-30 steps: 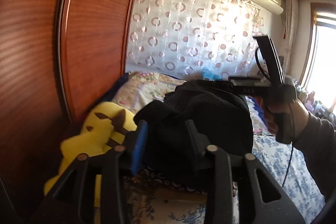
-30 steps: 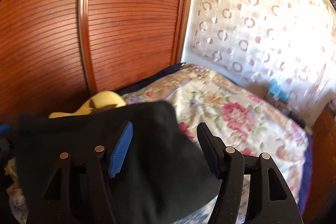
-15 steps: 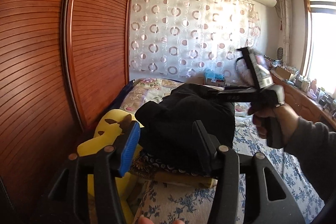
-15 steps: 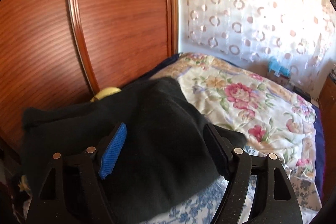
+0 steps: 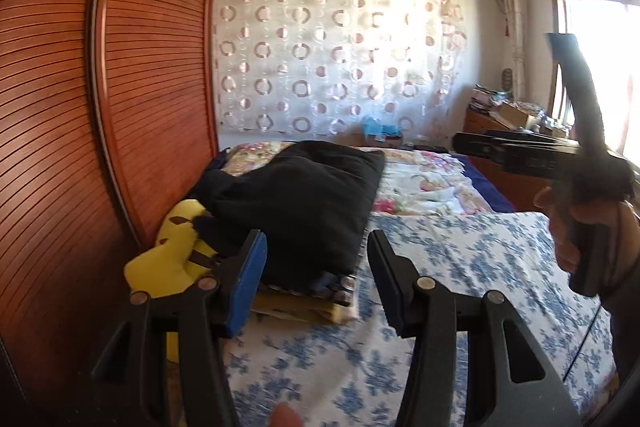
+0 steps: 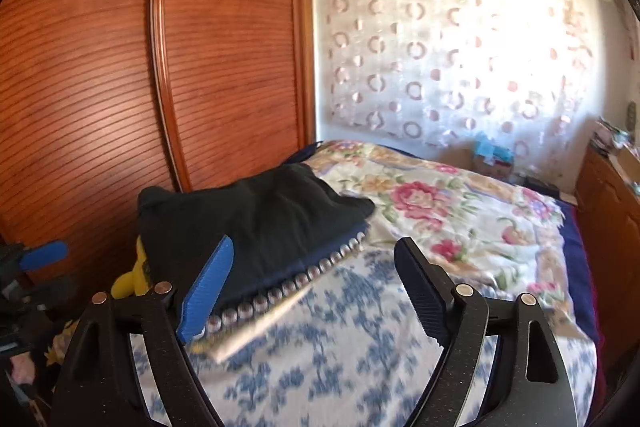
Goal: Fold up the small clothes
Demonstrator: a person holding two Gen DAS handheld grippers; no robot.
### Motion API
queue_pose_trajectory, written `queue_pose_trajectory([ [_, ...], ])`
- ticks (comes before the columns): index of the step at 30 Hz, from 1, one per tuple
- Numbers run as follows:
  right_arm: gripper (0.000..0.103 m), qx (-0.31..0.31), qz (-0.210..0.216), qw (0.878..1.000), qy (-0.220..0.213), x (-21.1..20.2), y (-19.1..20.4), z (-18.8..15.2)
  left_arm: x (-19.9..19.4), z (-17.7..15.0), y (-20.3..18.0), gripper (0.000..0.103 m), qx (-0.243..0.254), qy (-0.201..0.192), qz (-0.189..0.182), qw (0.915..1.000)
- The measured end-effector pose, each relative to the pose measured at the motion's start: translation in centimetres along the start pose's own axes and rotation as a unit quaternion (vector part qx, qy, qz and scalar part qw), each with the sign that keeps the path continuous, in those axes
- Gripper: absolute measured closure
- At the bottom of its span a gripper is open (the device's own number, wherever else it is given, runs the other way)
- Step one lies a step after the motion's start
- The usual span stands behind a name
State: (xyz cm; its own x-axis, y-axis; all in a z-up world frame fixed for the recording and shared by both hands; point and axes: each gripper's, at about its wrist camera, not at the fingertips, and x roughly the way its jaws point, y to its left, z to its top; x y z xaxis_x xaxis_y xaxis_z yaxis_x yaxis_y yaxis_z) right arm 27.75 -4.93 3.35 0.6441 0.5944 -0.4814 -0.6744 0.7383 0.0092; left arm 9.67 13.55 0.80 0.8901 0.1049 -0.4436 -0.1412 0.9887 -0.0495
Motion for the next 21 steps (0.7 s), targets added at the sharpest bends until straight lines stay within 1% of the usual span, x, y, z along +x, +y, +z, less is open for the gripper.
queue_pose_trajectory([
  [2,0.015,0.007,-0.011,1.000,-0.006,-2.2,-0.3,-1.2,-0.1,-0.1,-1.0,0.051,0.000,0.001,-0.013,0.9999],
  [5,0.015,0.021,-0.035,0.999,-0.011,-5.8,-0.8,-3.4,-0.8,-0.3,-2.4,0.051,0.001,-0.006,-0.033,0.9994],
  [7,0.015,0.028,-0.045,0.998,-0.015,-7.6,-1.1,-4.2,-1.3,-0.5,-3.5,0.051,0.008,-0.007,-0.037,0.9992],
  [11,0.013,0.037,-0.079,0.996,-0.024,-11.9,-1.5,-6.0,-1.8,-0.3,-5.1,0.051,0.014,-0.003,-0.057,0.9983],
  [13,0.013,0.040,-0.096,0.994,-0.026,-13.4,-1.8,-6.7,-2.0,-0.2,-5.9,0.051,0.018,-0.001,-0.062,0.9979],
  [17,0.013,0.048,-0.148,0.987,-0.032,-16.4,-2.5,-8.2,-2.5,0.5,-7.7,0.051,0.030,-0.003,-0.068,0.9972],
  [21,0.013,0.064,-0.173,0.982,-0.044,-19.0,-3.1,-9.4,-3.4,1.0,-9.1,0.051,0.036,-0.009,-0.075,0.9965],
])
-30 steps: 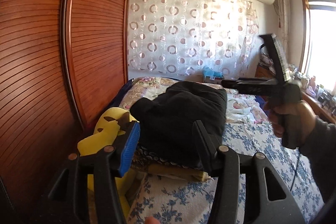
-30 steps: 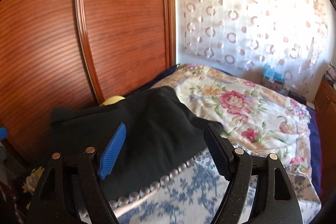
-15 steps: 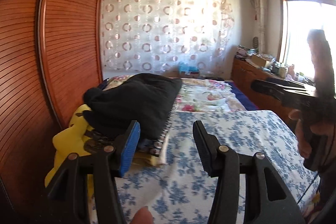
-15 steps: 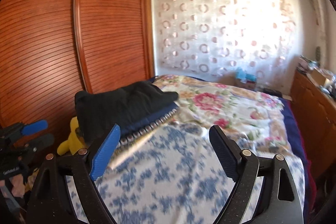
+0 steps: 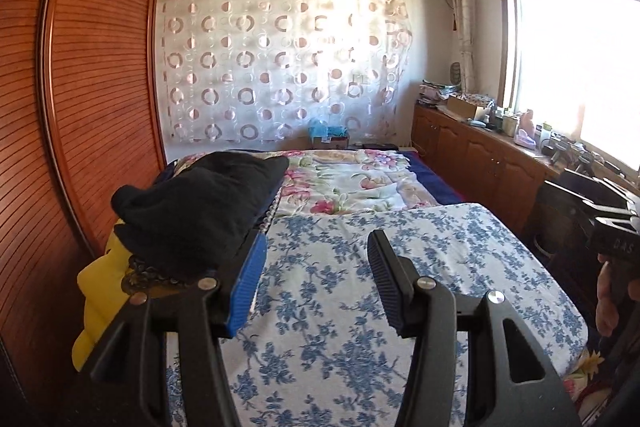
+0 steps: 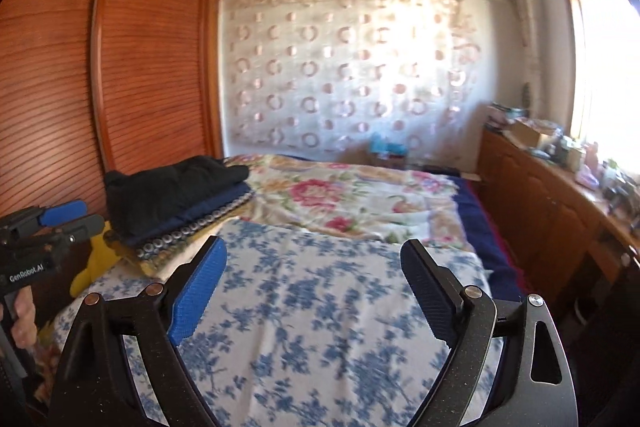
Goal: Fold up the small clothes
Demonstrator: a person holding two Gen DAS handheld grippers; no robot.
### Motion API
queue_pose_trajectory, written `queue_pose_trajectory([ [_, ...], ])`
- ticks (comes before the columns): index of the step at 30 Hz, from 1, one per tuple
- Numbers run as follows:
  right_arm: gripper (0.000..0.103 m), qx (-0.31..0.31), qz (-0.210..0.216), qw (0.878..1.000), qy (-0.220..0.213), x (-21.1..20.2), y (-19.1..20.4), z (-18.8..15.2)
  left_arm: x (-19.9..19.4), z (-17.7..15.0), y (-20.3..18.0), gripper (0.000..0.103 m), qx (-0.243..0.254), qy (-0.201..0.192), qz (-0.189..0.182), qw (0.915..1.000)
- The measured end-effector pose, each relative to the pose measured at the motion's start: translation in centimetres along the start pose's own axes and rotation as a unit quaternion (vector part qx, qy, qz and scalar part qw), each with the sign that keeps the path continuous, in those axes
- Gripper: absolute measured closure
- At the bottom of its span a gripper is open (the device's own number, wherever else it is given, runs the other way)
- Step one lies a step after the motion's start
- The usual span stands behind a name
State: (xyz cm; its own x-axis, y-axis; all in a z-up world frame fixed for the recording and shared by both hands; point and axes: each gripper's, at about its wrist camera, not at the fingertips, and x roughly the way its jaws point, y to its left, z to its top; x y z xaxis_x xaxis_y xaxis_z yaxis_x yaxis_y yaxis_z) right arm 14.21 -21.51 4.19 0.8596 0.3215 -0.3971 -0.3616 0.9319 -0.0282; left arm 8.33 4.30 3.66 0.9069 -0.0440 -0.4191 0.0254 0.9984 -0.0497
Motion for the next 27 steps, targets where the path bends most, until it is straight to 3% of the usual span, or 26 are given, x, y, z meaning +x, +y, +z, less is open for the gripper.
queue_pose_trajectory([
  [11,0.012,0.023,-0.031,0.999,-0.020,-3.7,-2.9,-1.0,-1.3,1.3,-2.4,0.051,0.015,-0.010,-0.007,0.9998],
  [27,0.012,0.035,-0.031,0.999,-0.021,-4.2,-3.6,-1.6,-1.2,1.4,-3.2,0.051,0.014,-0.010,-0.009,0.9998],
])
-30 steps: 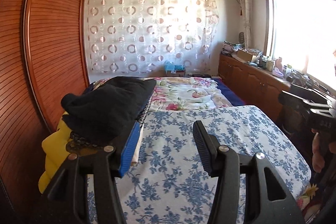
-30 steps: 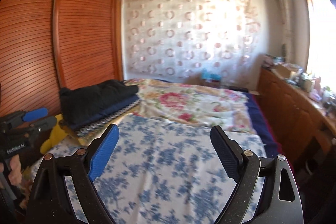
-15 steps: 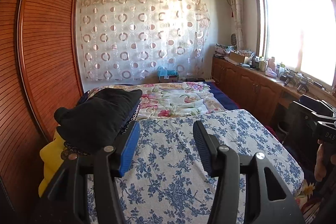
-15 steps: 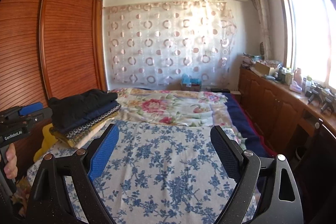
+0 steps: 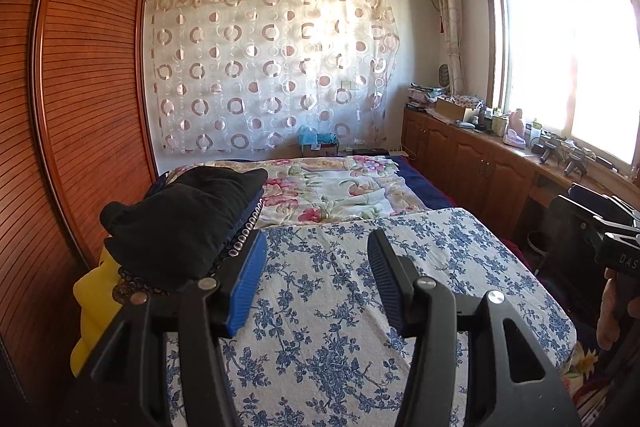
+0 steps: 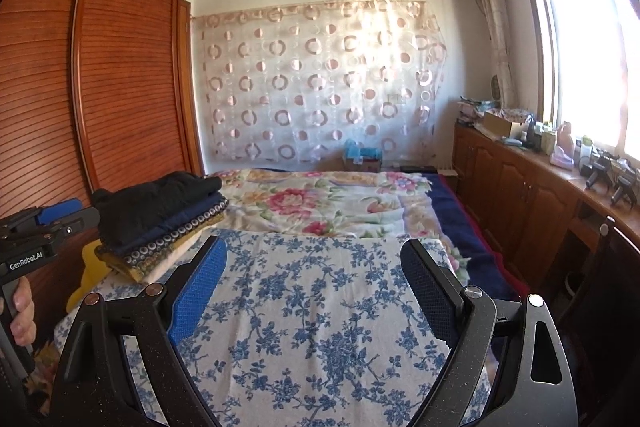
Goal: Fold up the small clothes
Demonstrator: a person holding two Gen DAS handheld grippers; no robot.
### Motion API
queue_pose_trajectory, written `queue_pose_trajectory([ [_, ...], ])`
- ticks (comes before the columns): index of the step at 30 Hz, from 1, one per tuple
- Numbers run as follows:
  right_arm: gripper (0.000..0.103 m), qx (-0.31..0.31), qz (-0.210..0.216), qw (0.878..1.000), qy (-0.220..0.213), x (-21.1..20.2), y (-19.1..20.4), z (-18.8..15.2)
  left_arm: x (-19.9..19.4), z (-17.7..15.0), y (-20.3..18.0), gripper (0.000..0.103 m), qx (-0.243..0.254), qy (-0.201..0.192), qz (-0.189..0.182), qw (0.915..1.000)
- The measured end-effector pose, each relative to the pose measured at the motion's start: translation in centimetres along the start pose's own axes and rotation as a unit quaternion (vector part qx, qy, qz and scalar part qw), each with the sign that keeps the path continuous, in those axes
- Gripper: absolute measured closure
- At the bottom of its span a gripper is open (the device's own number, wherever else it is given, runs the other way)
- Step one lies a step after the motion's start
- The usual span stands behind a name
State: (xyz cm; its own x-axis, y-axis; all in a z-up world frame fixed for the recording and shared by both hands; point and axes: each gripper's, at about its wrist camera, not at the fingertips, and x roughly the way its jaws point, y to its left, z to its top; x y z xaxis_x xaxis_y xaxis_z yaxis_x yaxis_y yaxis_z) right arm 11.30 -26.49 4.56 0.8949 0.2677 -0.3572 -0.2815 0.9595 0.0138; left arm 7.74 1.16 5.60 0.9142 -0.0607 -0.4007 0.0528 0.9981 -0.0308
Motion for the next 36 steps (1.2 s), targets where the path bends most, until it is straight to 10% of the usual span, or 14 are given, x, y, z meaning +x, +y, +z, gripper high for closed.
queue_pose_trajectory([
  [36,0.012,-0.001,0.000,1.000,0.000,-0.04,-0.16,-0.08,-0.11,-0.30,-0.06,0.051,0.001,0.000,0.001,1.0000],
])
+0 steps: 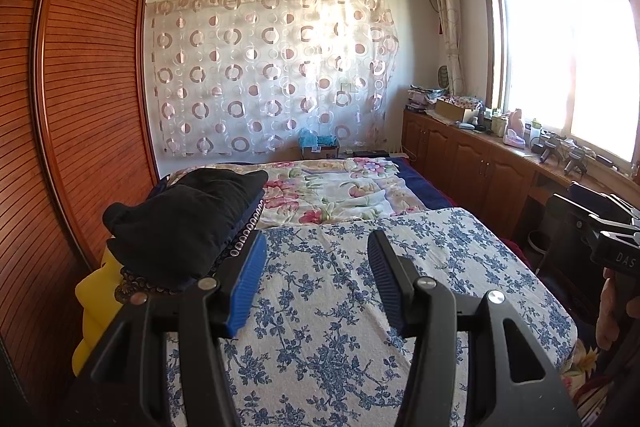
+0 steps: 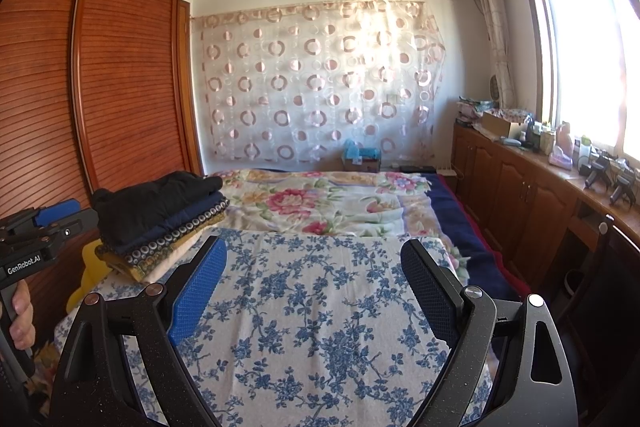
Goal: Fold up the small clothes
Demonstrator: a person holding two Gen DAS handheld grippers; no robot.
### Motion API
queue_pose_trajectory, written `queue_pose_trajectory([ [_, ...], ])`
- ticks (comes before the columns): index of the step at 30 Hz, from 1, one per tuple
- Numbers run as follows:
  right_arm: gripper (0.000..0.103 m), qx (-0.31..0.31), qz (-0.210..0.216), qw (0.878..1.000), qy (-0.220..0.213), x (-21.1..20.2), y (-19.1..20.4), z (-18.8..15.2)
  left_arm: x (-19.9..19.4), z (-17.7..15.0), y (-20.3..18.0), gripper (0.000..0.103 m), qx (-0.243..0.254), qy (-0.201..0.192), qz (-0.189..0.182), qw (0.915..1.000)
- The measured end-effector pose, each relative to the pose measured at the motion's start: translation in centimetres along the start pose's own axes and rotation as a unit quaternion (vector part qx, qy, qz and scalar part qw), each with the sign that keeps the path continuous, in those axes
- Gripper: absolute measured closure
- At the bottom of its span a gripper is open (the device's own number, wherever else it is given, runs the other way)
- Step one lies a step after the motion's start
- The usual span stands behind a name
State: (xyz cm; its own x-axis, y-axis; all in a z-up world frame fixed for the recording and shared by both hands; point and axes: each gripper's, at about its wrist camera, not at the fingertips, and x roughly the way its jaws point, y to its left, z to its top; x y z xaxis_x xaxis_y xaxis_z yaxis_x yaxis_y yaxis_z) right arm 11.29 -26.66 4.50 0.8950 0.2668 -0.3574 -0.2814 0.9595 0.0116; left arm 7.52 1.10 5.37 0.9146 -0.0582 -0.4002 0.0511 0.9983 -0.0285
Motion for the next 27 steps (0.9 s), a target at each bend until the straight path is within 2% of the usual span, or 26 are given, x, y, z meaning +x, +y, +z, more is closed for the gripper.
queue_pose_trajectory([
  [27,0.012,0.003,-0.001,1.000,-0.002,-0.30,-0.40,-0.03,-0.06,-0.13,-0.10,0.051,0.000,-0.002,0.000,1.0000],
])
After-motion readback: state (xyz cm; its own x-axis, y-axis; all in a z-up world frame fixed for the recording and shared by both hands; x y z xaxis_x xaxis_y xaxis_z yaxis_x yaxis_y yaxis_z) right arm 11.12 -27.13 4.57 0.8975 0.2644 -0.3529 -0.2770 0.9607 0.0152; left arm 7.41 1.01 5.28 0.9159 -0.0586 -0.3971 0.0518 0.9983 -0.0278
